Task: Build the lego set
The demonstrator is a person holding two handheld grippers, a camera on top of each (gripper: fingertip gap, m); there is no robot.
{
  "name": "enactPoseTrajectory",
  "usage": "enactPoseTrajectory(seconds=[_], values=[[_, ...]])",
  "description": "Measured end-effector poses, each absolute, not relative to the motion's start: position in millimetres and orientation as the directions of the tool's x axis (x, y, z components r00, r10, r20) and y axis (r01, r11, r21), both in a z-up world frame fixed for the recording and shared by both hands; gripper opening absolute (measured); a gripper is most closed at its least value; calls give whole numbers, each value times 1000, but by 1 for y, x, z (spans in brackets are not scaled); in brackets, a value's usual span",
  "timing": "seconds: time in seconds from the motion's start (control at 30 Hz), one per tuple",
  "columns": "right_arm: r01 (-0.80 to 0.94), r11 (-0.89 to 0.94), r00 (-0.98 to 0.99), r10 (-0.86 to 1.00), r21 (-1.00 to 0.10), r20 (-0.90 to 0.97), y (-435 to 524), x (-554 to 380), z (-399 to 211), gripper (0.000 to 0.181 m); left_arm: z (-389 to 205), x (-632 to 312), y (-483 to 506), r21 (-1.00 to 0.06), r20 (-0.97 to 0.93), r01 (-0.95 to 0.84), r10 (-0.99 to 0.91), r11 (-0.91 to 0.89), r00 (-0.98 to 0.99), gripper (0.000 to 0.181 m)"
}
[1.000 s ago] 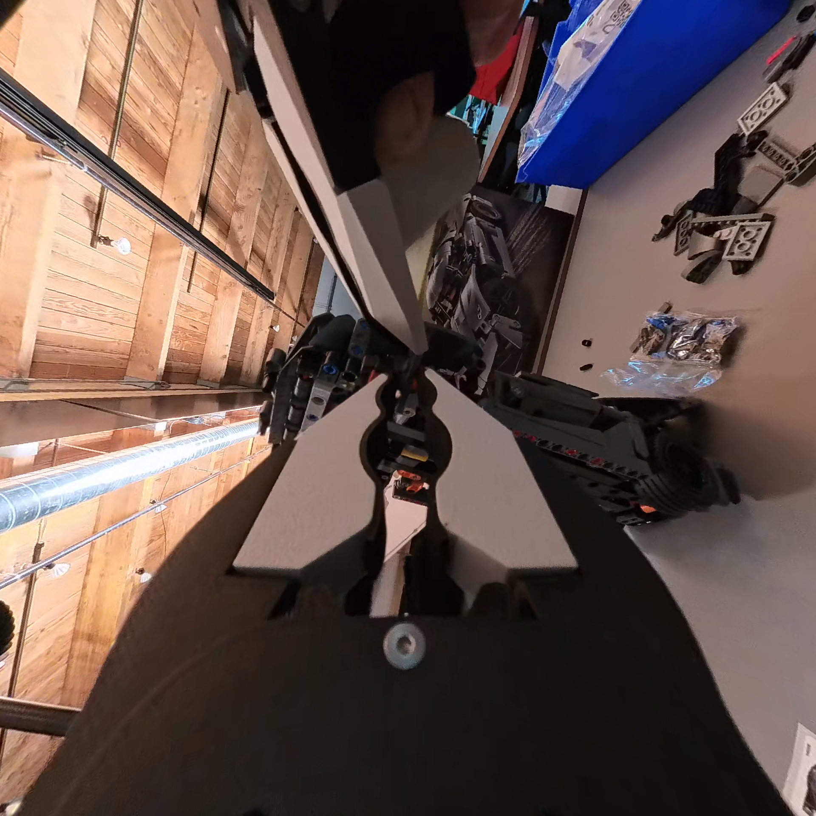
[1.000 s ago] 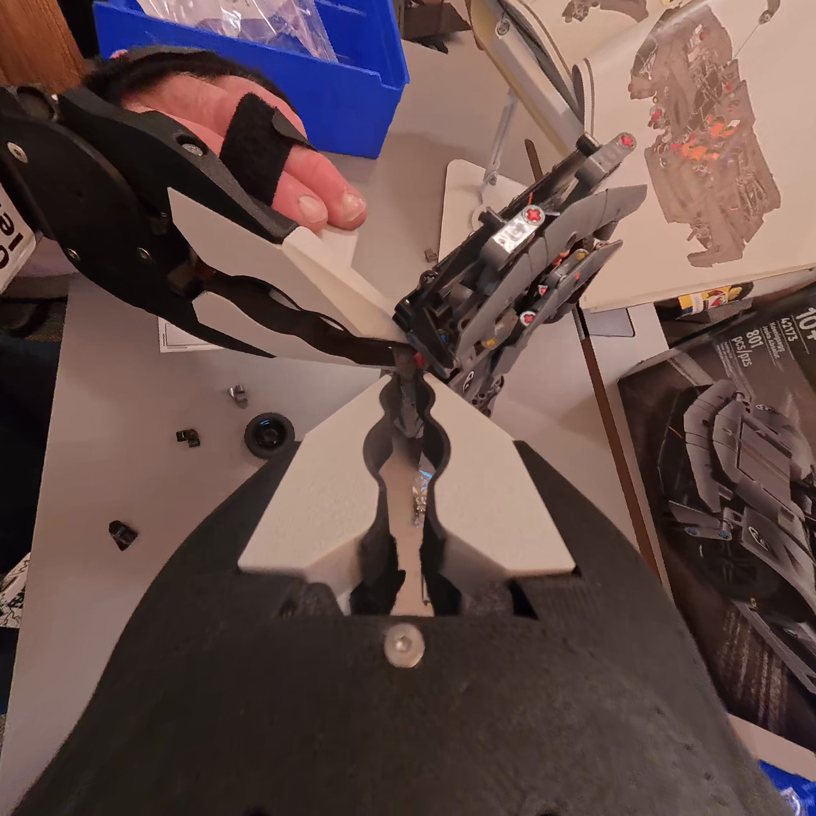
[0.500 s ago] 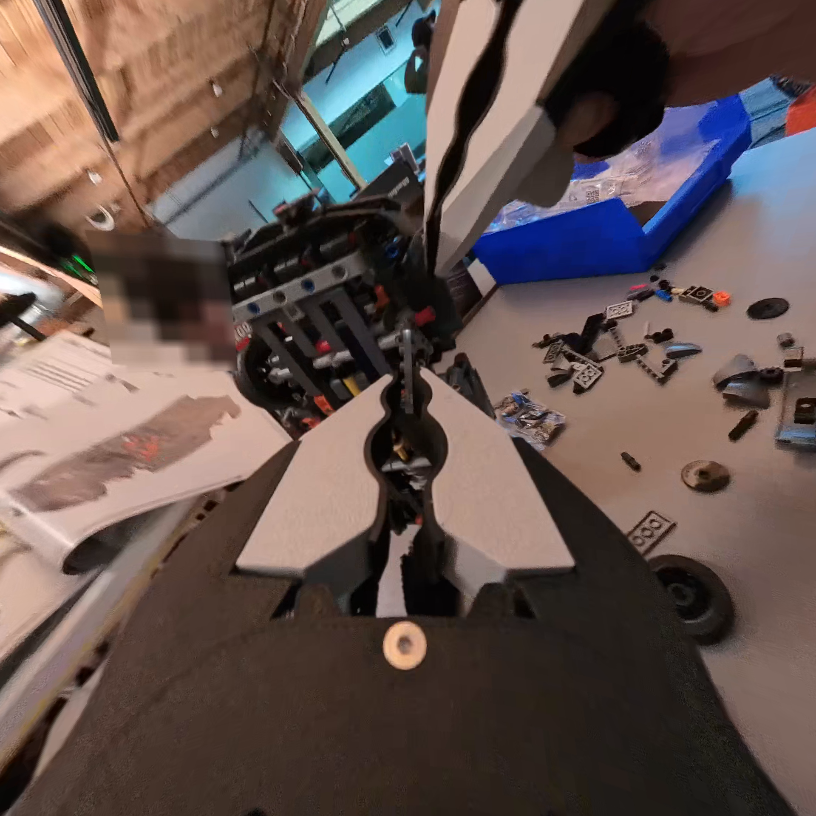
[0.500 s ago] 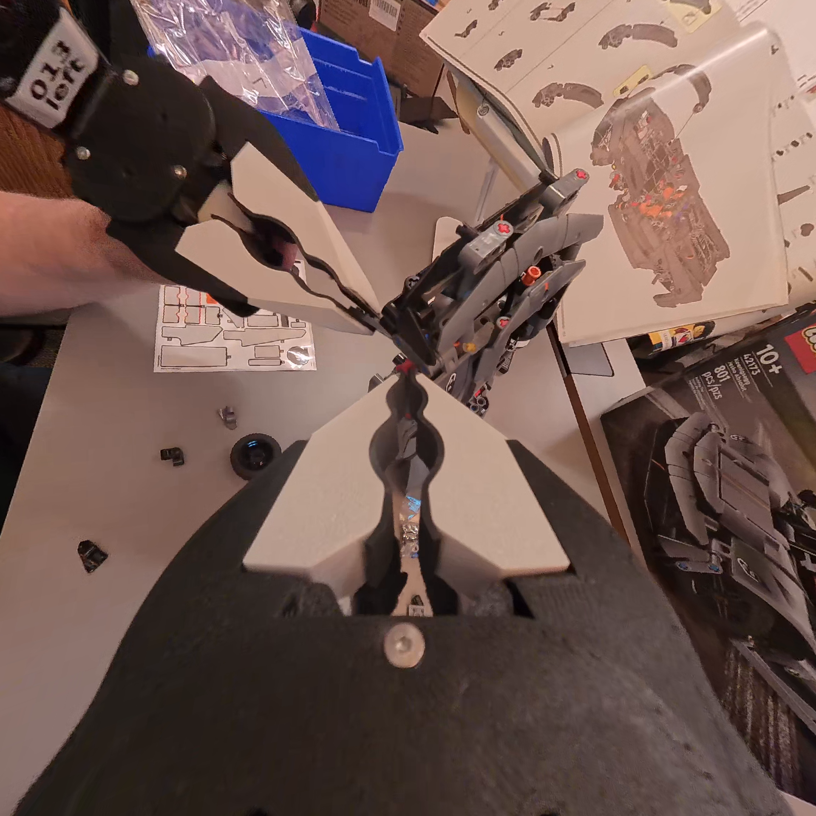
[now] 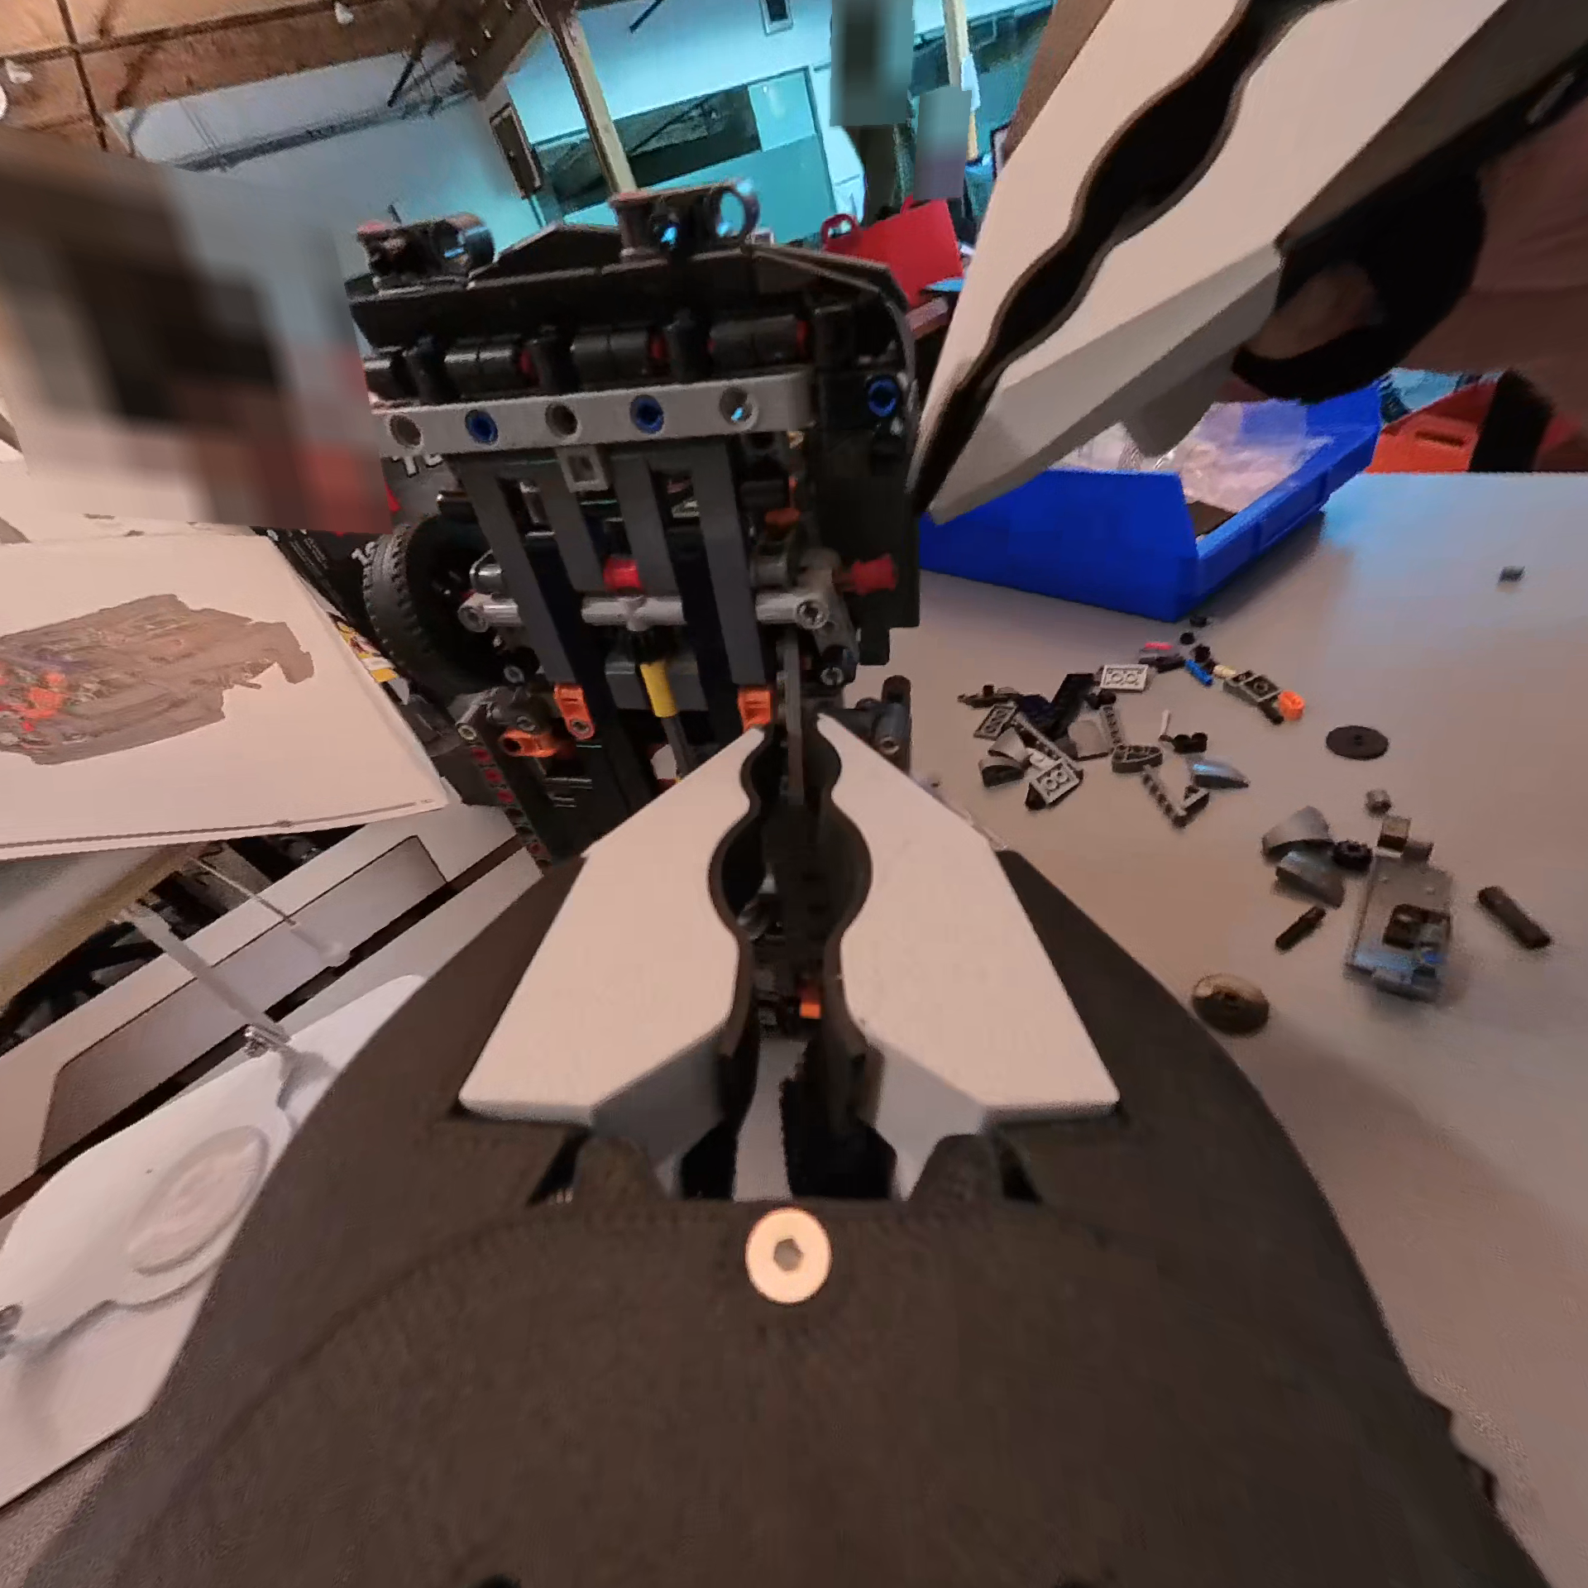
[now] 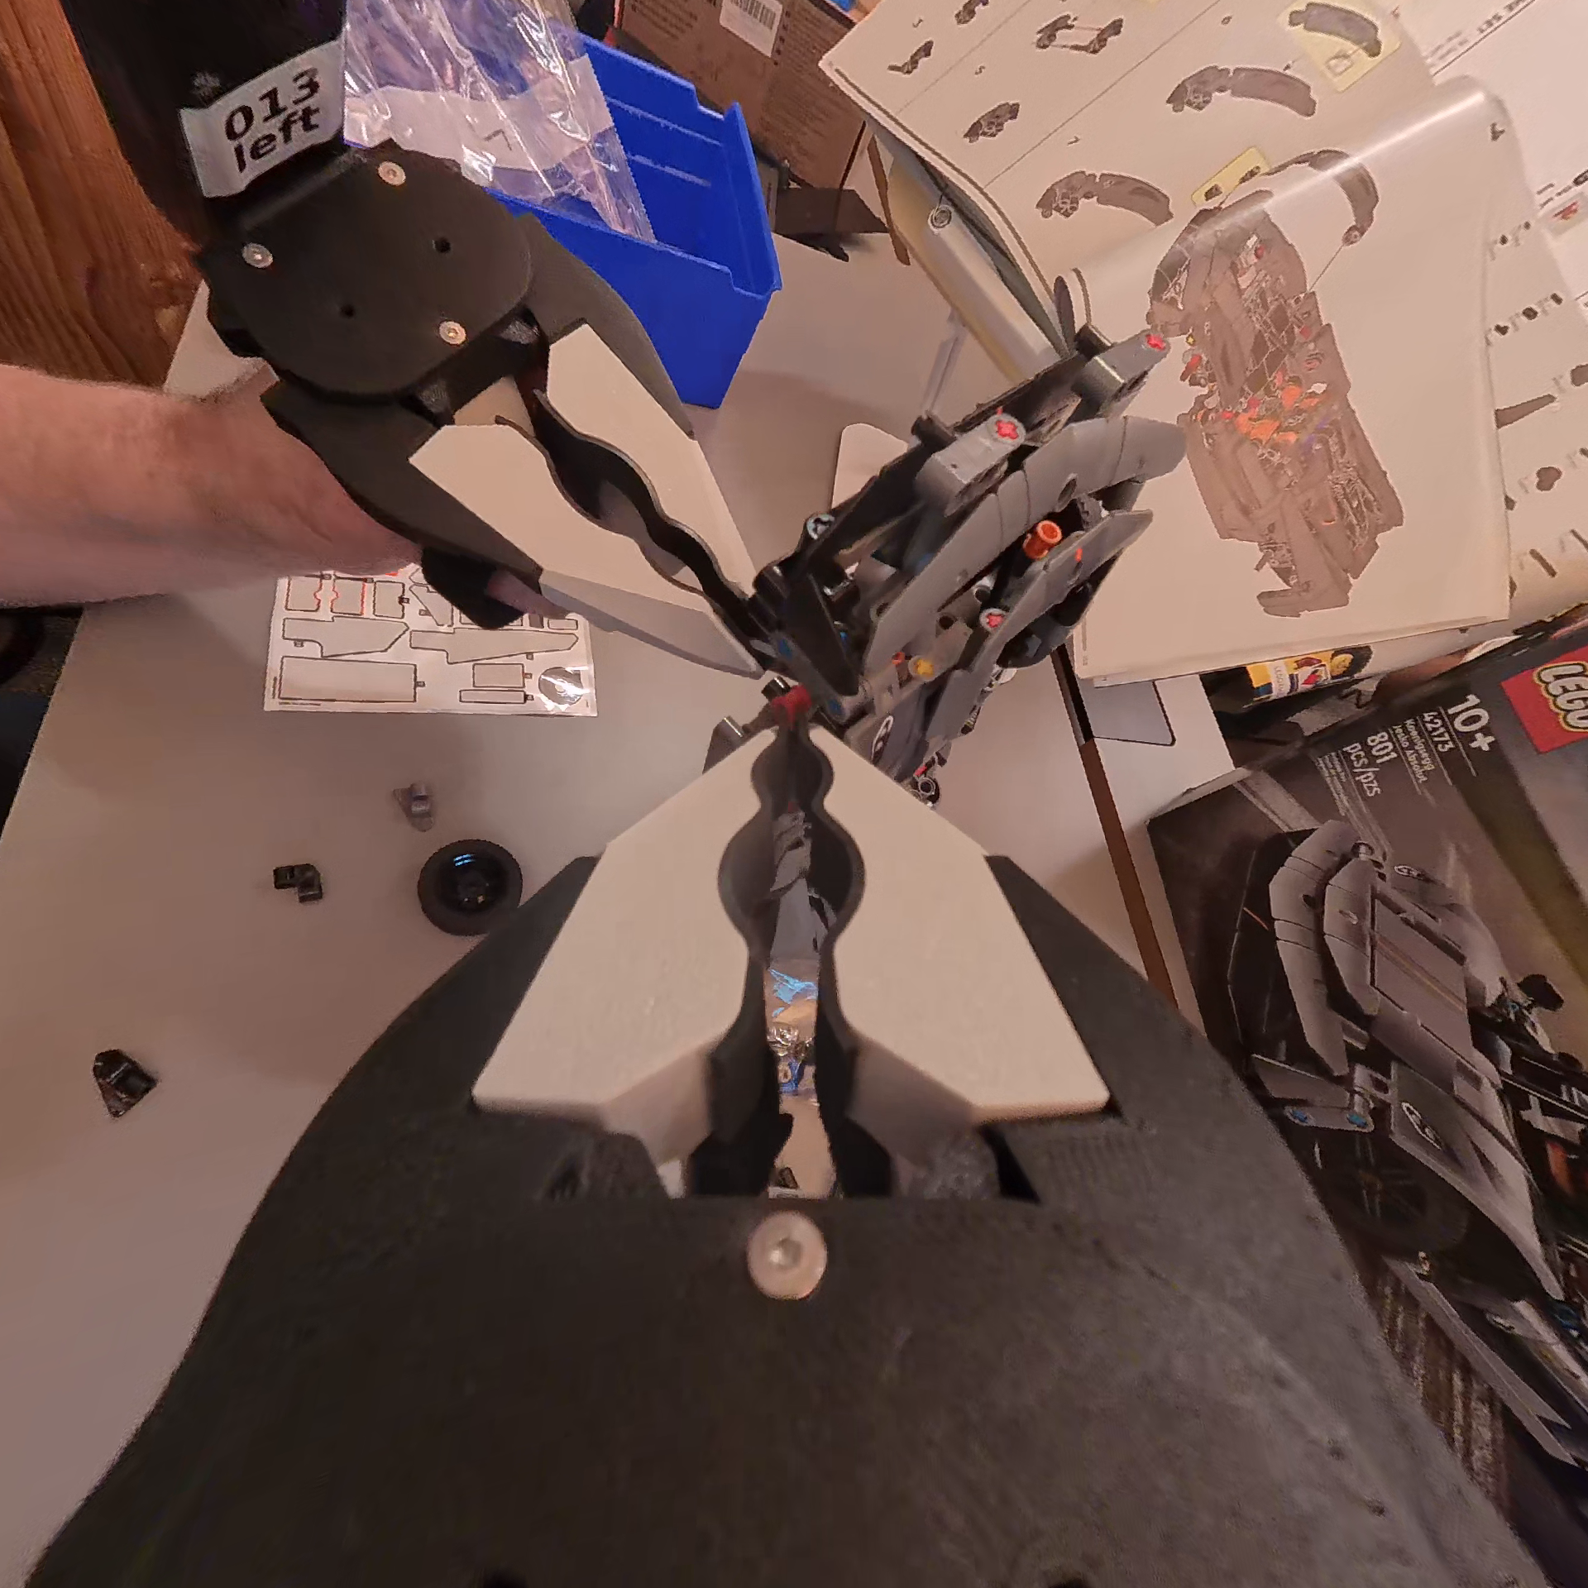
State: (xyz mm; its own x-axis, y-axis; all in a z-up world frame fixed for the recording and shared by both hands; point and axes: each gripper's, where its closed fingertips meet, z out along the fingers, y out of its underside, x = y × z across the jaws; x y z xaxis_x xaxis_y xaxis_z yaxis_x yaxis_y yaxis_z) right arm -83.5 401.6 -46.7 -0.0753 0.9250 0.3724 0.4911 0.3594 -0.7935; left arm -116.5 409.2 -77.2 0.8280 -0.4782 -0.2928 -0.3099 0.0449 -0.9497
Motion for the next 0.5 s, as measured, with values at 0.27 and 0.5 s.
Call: enactPoseTrajectory(seconds=[0.27, 0.5], values=[[504, 382, -87, 915, -775, 395, 401, -87, -53, 0, -71, -109, 411, -975, -222, -204, -436, 88, 872, 2], [513, 398, -90, 906, -760, 414, 402, -89, -55, 0, -70, -111, 412, -990, -130, -93, -427, 107, 895, 2]])
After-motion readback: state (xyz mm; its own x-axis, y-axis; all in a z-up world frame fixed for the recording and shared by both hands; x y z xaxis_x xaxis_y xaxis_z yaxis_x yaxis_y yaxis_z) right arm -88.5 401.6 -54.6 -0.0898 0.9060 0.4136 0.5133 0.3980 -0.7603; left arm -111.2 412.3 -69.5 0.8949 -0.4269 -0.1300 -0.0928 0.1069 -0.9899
